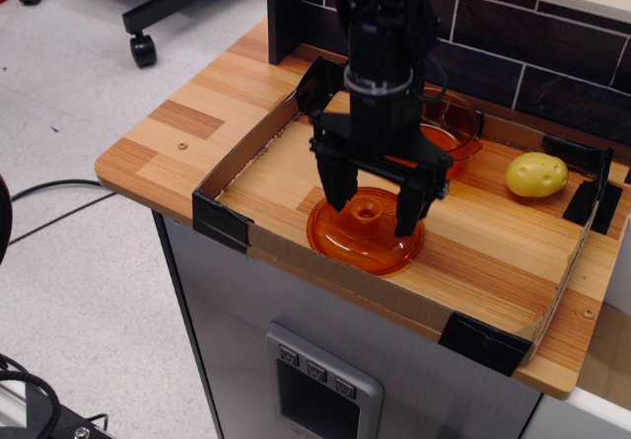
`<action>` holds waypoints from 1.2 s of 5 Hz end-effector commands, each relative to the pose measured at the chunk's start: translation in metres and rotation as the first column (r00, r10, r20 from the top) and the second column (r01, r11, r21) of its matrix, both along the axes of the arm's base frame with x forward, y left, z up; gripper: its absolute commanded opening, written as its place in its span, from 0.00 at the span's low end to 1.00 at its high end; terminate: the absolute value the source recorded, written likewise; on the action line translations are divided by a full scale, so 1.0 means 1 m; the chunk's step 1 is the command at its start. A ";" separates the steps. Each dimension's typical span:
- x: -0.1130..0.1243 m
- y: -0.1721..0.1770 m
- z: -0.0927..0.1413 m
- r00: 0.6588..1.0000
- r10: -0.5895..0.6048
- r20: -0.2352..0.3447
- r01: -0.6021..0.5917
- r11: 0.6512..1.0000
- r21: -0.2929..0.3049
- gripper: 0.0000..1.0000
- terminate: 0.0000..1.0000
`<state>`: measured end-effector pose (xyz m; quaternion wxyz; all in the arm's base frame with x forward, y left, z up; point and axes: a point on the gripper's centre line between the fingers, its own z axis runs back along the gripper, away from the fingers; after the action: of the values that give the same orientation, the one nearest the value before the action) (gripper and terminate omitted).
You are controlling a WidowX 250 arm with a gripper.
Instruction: Put lid on pot
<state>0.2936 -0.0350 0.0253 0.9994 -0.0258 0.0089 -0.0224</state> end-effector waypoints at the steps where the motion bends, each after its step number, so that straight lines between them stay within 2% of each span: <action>1: 0.015 0.002 0.003 0.999 0.007 0.039 -0.008 1.000 0.018 1.00 0.00; 2: 0.015 0.001 0.005 0.999 0.013 0.044 -0.013 1.000 -0.007 0.00 0.00; 3: 0.013 0.001 0.007 0.998 0.026 0.055 -0.025 1.000 -0.014 0.00 0.00; 4: 0.013 0.000 0.016 0.999 0.035 0.023 -0.034 0.998 -0.048 0.00 0.00; 5: 0.016 -0.006 0.038 0.998 0.062 0.008 -0.061 0.995 -0.075 0.00 0.00; 6: 0.022 -0.013 0.073 0.996 0.087 0.007 -0.086 0.990 -0.108 0.00 0.00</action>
<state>0.3082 -0.0494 0.0794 0.9957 -0.0808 0.0393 0.0247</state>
